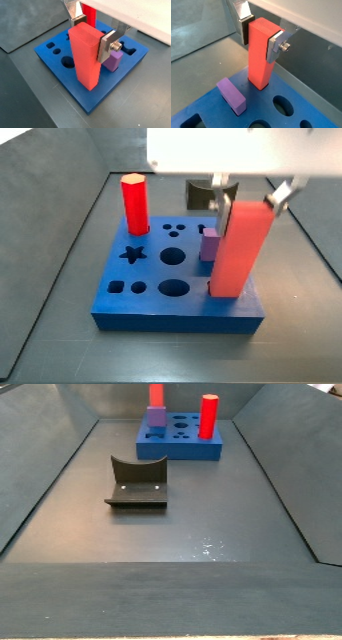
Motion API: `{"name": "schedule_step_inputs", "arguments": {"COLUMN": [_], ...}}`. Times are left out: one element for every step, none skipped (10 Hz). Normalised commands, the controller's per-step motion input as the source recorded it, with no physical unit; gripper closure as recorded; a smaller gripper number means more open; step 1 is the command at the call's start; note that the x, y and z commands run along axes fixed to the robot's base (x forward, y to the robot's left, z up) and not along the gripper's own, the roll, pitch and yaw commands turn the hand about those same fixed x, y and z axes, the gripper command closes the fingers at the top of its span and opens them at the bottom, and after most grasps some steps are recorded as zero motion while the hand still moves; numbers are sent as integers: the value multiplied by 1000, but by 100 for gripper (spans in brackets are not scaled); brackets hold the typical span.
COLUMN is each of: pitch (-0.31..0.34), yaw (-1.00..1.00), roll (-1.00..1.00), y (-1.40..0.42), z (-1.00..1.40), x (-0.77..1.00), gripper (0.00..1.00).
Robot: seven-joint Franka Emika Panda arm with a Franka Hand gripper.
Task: Pick up the rectangle object. Move up. Place the rectangle object on the fixture. Regrasp the rectangle object. Move to above the board. Insert the rectangle object.
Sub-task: Insert the rectangle object.
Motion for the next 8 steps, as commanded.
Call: {"name": "schedule_step_inputs", "arguments": {"pitch": [-16,-16,0,0,36,0,0,0], "yaw": [0,0,0,0,0,0,0,0], "roll": [243,239,193,130,41,-34,17,0], "y": [-140,-149,-114,-43,0,31,0,0], "z": [-869,-840,-777,-743,-614,-94,0,0], "x": [103,109,143,234,263,63,0,0], "gripper": [100,100,100,100,100,100,100,100]}}
